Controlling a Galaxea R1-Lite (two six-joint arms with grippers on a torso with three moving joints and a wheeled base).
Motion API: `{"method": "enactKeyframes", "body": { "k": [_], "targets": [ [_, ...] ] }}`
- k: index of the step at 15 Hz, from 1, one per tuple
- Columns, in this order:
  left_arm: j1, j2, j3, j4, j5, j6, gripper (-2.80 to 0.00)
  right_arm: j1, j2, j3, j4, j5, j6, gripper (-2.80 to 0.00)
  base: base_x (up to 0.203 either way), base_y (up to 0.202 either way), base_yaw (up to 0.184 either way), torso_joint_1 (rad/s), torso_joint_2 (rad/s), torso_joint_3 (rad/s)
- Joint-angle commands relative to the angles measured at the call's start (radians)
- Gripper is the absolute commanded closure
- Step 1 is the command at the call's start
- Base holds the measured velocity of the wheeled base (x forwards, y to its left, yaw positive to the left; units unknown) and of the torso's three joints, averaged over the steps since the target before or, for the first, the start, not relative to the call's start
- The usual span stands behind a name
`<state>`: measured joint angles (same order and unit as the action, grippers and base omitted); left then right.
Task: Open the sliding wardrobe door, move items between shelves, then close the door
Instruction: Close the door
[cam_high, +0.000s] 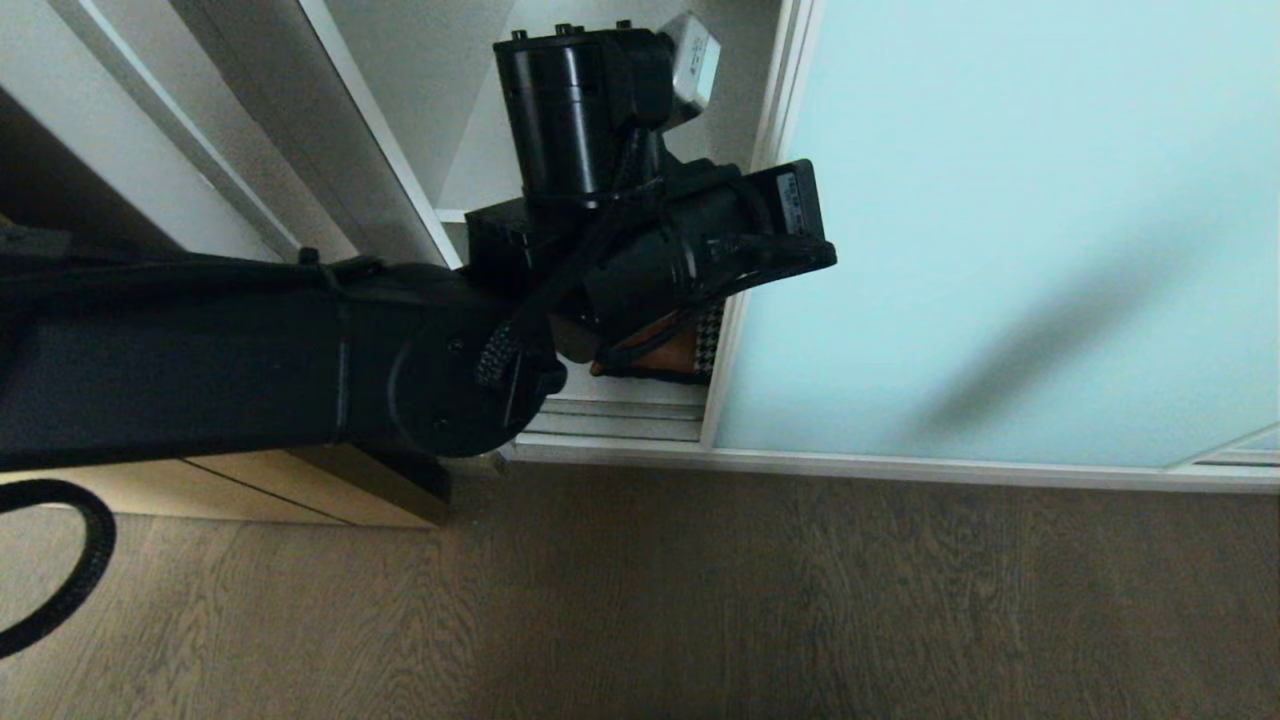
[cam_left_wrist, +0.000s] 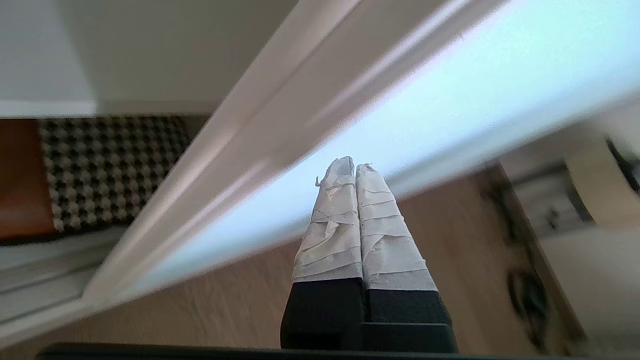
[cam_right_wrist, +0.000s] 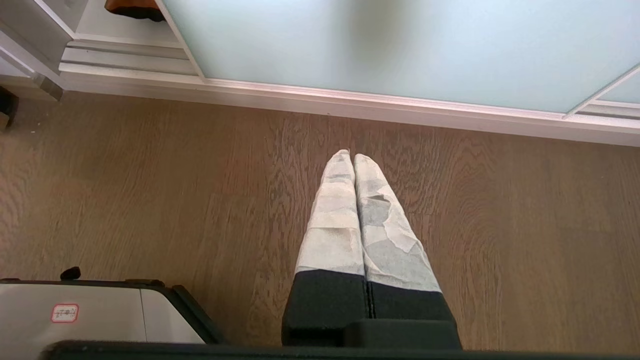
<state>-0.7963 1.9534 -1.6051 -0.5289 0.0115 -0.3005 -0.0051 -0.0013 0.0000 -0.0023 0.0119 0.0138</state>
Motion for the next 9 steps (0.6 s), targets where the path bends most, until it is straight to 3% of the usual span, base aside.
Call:
{"method": "enactKeyframes", "body": {
  "k": [1, 7, 9],
  "targets": [
    [-0.015, 0.074, -0.043, -0.012, 0.047, -0.003, 0.00, 0.001, 0.001, 0.000, -0.001, 0.000, 0.000, 0.00, 0.000, 0.000, 0.000, 0.000, 0.00, 0.000],
    [-0.015, 0.170, -0.090, -0.106, 0.162, 0.033, 0.00, 0.000, 0.001, 0.000, -0.001, 0.000, 0.000, 0.00, 0.000, 0.000, 0.000, 0.000, 0.00, 0.000],
    [-0.015, 0.185, -0.116, -0.108, 0.174, 0.046, 0.00, 0.001, 0.001, 0.000, -0.001, 0.000, 0.000, 0.00, 0.000, 0.000, 0.000, 0.000, 0.00, 0.000]
  ]
}}
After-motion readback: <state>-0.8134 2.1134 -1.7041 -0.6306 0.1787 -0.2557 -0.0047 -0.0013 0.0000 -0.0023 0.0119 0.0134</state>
